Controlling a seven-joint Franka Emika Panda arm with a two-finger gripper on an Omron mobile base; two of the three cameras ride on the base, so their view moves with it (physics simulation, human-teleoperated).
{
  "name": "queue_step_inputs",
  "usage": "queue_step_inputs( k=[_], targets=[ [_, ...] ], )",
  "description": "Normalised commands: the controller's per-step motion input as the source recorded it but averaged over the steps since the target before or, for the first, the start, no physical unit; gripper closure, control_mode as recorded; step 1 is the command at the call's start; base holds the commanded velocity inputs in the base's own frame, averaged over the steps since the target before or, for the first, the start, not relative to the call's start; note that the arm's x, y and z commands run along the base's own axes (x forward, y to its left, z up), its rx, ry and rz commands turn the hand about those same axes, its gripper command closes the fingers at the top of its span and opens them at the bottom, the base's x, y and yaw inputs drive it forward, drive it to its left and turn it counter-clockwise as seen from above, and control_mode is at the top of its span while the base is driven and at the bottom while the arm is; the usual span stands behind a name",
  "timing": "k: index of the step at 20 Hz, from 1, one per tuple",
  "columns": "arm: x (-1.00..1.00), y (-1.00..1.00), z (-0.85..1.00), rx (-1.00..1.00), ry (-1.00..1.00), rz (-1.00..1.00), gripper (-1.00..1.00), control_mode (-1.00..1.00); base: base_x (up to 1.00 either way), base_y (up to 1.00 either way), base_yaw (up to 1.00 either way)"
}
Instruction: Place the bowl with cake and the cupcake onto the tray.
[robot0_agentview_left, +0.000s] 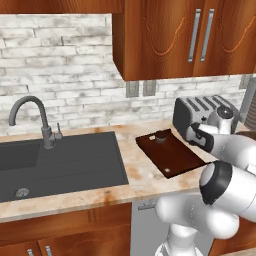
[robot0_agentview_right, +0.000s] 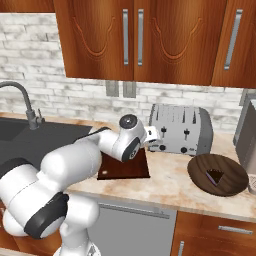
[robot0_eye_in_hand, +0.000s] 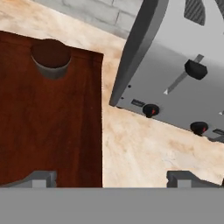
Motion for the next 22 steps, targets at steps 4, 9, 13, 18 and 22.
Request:
queue_step_inputs(
  k=[4, 9, 13, 18, 22],
  targets=[
    [-0.05, -0.45, -0.05, -0.05, 0.0, 0.0, -1.0, -1.0, 0.0, 0.0, 0.0],
    [0.0, -0.45, -0.16, -0.07, 0.0, 0.02, -1.0, -1.0, 0.0, 0.0, 0.0],
    [-0.08, -0.39, -0.1, -0.07, 0.0, 0.01, -1.0, -1.0, 0.0, 0.0, 0.0],
    [-0.15, -0.37, -0.05, -0.06, 0.0, 0.0, -1.0, -1.0, 0.0, 0.0, 0.0],
    [-0.01, -0.39, -0.09, -0.01, 0.03, 0.0, -1.0, -1.0, 0.0, 0.0, 0.0]
  ],
)
